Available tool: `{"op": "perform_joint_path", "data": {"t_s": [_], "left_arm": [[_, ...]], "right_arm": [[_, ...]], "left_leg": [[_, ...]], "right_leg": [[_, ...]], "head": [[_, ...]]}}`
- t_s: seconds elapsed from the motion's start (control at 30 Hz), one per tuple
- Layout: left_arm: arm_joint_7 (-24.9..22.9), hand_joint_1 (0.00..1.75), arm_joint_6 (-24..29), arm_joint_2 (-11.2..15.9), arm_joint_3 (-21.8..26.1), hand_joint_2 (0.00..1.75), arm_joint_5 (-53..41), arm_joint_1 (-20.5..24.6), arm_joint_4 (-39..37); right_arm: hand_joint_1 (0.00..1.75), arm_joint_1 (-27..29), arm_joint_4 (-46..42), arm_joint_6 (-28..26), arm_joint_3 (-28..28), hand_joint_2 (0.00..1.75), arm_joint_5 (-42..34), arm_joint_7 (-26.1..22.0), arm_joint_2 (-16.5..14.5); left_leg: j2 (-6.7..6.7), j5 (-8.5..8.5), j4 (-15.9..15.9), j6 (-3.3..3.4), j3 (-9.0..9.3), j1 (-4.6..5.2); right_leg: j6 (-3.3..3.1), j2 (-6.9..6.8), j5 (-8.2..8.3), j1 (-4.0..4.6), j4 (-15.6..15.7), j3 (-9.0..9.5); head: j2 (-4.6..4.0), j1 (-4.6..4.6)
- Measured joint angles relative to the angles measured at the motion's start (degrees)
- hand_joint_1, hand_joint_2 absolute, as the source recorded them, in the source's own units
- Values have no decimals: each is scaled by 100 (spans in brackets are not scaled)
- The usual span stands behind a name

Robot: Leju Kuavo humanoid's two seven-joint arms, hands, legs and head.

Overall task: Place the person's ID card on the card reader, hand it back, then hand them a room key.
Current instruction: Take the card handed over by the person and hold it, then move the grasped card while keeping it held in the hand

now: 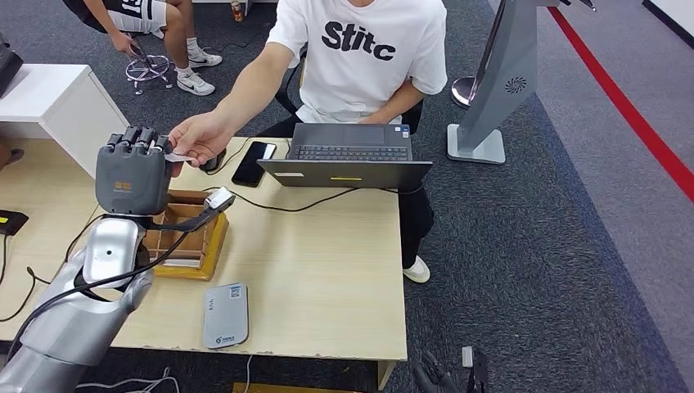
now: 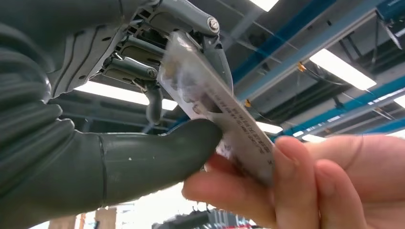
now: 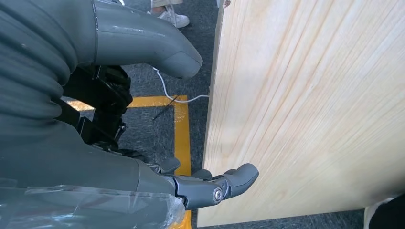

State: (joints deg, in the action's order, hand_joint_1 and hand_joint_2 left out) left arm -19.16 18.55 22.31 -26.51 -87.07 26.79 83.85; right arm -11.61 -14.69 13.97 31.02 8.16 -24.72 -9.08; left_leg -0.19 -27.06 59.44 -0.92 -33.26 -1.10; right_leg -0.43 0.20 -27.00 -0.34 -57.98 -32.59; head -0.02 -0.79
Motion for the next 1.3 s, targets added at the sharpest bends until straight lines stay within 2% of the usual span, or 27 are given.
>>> {"op": "perform_joint_path", "data": {"t_s": [0.17,0.6,0.7,0.77,0.87,0.97,1.03,1.1,1.2,1.3], "left_arm": [[-490,175,167,327,-263,175,-232,76,99],[-576,175,251,654,-496,175,-235,73,214],[-445,175,522,677,-482,175,-235,-139,335],[-113,175,761,611,-327,175,-235,-524,635],[775,175,945,240,246,175,-235,-1306,1306],[1824,175,1193,-401,901,175,-234,-2022,1850],[2317,175,1274,-848,1265,175,-233,-2412,2118],[2530,175,1280,-1236,1506,175,-223,-2745,2358],[2681,175,1291,-1759,1607,175,-32,-3371,2641],[2789,175,1350,-2156,1624,175,119,-3948,2765]], "right_arm": [[0,-25,-4,-1,-26,175,62,24,-8],[0,-32,-20,-1,-42,175,64,25,-10],[0,-27,-27,-7,-41,175,10,-15,-10],[0,-11,-28,-10,-37,175,-44,-64,-10],[0,46,-38,-9,-4,175,-101,-134,-10],[0,91,-51,-2,71,175,-70,-201,-10],[0,113,-61,5,148,175,-34,-226,-10],[0,139,-77,9,226,175,-46,-259,-10],[0,208,-111,38,366,175,-144,-359,-9],[0,299,-143,82,489,175,-202,-420,-1]], "left_leg": [[-5,4,0,6,-5,0],[-2,13,0,4,-17,0],[0,12,0,4,-20,1],[9,10,-1,4,-23,1],[24,4,0,6,-36,5],[25,-2,0,13,-47,10],[25,-4,0,17,-51,13],[24,-6,0,20,-53,13],[24,-11,0,26,-53,14],[20,-13,0,28,-58,13]], "right_leg": [[3,-7,2,0,0,0],[2,-3,20,0,1,-14],[2,1,20,-1,0,-18],[2,11,20,-1,1,-24],[5,26,18,-3,4,-40],[10,27,15,-5,7,-50],[11,26,14,-6,9,-53],[12,23,14,-8,9,-52],[16,22,11,-12,9,-53],[19,15,8,-12,9,-57]], "head": [[0,1],[0,1],[0,0],[0,0],[0,-1],[0,-2],[0,-2],[0,2],[0,-2],[0,4]]}}
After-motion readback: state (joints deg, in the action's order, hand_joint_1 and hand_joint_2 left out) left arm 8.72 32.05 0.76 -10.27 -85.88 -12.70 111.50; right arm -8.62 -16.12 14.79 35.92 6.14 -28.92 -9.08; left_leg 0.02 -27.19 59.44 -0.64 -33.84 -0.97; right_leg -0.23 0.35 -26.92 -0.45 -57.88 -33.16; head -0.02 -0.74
